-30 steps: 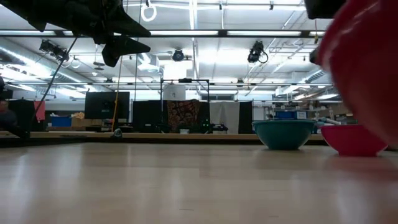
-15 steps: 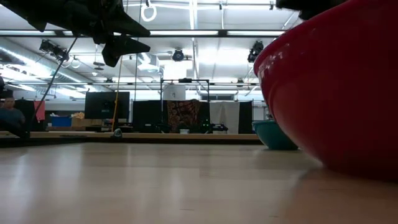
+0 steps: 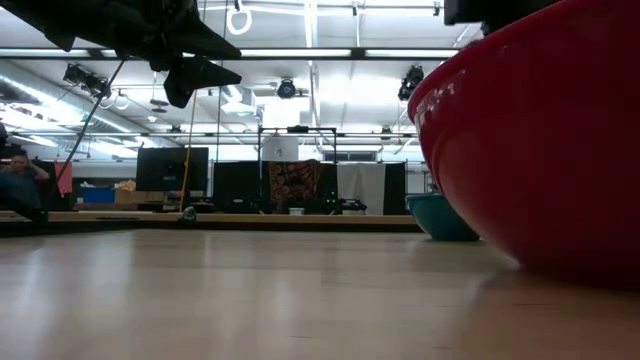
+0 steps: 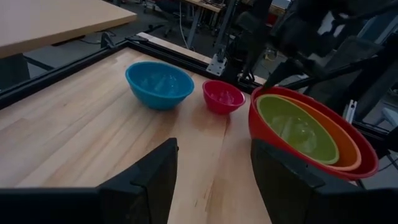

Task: Nest bowls inside each other
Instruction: Stack the green bowl into the orange bowl, then stack the blue bowl into the green bowl, then stack the small pink bowl into the blue bowl

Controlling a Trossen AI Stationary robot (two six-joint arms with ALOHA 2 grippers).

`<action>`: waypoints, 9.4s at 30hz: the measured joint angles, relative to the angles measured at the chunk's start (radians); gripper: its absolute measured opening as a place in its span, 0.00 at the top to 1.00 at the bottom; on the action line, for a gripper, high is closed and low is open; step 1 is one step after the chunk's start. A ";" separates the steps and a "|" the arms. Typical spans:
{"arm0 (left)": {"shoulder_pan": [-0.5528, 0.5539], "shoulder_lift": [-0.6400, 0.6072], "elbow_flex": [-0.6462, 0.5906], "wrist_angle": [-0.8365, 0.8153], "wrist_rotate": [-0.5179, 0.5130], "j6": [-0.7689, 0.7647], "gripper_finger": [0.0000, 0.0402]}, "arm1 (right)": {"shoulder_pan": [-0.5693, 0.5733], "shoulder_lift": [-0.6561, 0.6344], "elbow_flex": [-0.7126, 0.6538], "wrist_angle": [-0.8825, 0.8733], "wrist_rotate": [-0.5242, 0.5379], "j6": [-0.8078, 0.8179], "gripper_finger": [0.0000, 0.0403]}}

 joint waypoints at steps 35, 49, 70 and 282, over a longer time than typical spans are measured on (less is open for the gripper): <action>0.000 0.000 0.000 -0.014 0.010 0.008 0.49 | 0.008 -0.001 -0.069 0.114 -0.023 0.039 0.42; 0.000 0.000 0.000 -0.008 0.010 0.008 0.49 | 0.008 0.000 -0.086 0.113 -0.024 0.067 0.42; 0.000 0.000 0.000 -0.096 0.010 -0.005 0.49 | -0.689 -0.069 -0.221 0.210 -0.008 -0.046 0.50; -0.119 0.000 0.000 0.016 0.010 0.008 0.49 | -0.107 -0.043 0.120 0.113 -0.534 -0.062 0.93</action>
